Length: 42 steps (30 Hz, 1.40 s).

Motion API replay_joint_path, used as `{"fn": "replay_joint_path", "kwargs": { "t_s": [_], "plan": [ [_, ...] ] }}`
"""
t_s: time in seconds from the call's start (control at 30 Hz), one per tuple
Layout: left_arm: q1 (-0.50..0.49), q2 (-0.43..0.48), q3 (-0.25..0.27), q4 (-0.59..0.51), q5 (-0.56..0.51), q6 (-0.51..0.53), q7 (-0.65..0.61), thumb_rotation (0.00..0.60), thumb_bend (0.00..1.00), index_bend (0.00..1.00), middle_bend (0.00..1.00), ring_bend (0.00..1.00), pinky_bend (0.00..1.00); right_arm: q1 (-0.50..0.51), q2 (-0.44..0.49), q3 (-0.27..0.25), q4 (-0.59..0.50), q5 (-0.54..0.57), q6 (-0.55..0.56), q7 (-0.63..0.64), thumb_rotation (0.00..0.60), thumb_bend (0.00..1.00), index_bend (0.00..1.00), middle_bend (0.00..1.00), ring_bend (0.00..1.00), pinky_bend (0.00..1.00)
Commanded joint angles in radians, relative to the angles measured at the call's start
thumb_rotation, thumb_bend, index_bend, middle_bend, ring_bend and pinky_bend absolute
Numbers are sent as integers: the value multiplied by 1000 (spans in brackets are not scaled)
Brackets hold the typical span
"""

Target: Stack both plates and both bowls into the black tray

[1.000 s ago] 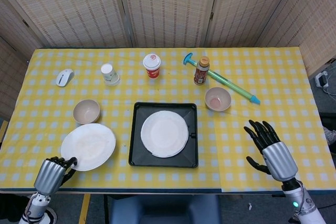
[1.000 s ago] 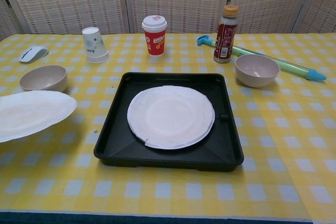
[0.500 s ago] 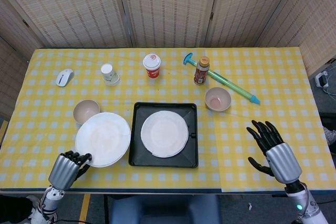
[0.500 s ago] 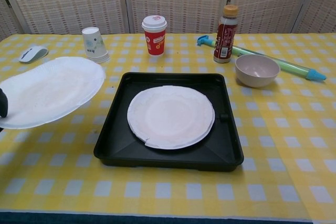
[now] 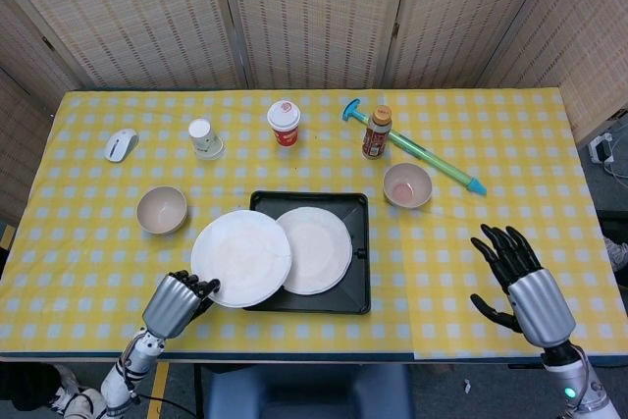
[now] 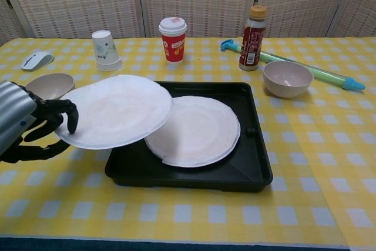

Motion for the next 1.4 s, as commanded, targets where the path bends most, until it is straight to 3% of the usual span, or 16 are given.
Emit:
{"fn": "replay_joint_path", "kwargs": {
  "t_s": [0.03,0.5,1.4],
  "plan": [
    [-33,-12,-10,-29,8,-28,35,600,525,636,1000,958,1000,-1,0,2,0,3,1,2,600,284,0,0,0,0],
    [-136,-76,-54,-53,-5,-164,131,600,526,637,1000,958,1000,-17,19,13,-7,1,42,34,600,284,0,0,0,0],
    [-260,-196,-80,51,-54,-354,87,600,526,637,1000,964,1000,-25,37,39,-8,50,29,75,600,284,0,0,0,0]
  ]
}}
